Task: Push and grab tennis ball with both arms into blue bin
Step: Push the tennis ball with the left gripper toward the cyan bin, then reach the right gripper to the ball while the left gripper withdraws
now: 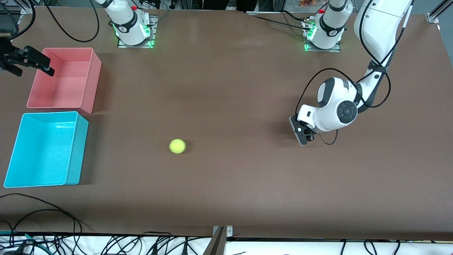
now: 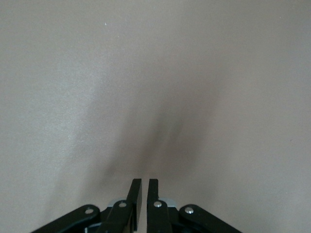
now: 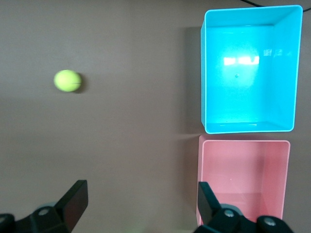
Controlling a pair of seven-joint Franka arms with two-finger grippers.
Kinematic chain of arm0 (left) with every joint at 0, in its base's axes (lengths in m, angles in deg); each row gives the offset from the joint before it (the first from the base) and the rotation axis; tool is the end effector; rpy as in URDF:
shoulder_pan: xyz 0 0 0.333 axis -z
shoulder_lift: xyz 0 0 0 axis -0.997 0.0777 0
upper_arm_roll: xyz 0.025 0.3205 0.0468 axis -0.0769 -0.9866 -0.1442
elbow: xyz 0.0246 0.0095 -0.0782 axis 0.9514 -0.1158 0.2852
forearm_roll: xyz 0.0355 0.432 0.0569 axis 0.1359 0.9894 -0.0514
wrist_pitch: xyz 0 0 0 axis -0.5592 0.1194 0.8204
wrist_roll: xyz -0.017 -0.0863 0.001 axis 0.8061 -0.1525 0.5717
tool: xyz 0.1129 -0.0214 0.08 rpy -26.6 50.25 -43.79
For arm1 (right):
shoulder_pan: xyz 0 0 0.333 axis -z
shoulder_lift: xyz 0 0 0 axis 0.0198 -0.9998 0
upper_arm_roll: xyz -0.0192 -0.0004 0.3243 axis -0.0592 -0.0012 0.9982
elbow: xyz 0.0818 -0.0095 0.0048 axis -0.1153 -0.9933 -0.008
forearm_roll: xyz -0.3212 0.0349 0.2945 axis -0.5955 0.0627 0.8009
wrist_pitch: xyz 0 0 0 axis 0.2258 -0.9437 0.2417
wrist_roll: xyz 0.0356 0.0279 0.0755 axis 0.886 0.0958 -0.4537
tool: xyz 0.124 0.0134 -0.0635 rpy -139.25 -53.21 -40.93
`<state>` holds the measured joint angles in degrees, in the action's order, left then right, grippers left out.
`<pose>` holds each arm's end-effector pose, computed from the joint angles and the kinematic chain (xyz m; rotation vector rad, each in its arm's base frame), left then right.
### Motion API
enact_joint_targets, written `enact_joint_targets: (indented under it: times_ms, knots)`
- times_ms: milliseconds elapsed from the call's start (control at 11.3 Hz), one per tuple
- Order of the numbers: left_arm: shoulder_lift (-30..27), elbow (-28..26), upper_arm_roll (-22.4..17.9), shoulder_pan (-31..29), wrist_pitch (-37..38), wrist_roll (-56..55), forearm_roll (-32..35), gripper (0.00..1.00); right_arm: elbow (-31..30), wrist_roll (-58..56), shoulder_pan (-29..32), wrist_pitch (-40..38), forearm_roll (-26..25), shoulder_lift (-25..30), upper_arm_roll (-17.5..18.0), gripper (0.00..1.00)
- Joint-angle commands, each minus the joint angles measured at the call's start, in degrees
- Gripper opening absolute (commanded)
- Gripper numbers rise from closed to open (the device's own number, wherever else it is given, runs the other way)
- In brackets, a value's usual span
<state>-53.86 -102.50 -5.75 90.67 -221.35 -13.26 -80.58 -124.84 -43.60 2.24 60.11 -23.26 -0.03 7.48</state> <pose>0.6000 -0.1820 0.1506 2.4560 -1.5844 -0.0552 0.5770 -0.0108 0.6189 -3.1183 -0.0134 0.0042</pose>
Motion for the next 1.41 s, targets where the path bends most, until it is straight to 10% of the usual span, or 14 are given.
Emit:
enact_joint_targets:
  times_ms: [0, 352, 617, 705, 1322]
  knots:
    - [-1.7, -1.2, -0.6, -0.3, 0.8, 2.2, -0.9, 0.14, 0.4, 0.1, 0.1, 0.1, 0.7, -1.2, -0.1, 1.0]
    - [-1.9, -1.1, -1.2, -1.3, 1.6, 2.7, -0.9, 0.21, 0.5, 0.6, -2.1, 2.0, -0.1, -5.1, 1.0, 1.0]
    - [-3.4, -1.1, -3.5, -2.4, 2.9, 2.7, -1.0, 0.45, 0.4, 0.7, -6.8, 3.8, -5.9, -7.8, 1.3, 1.0]
    - [-4.0, -1.2, -4.7, -2.4, 3.1, 2.9, -0.9, 0.99, 0.5, 0.7, -8.0, 4.5, -6.8, -8.9, 1.3, 1.0]
    - [-13.3, -4.8, -10.5, -5.7, 3.3, 4.3, -0.6, 1.0, 0.2, 0.3, -12.5, 13.5, -11.0, -19.9, 1.4, 1.0]
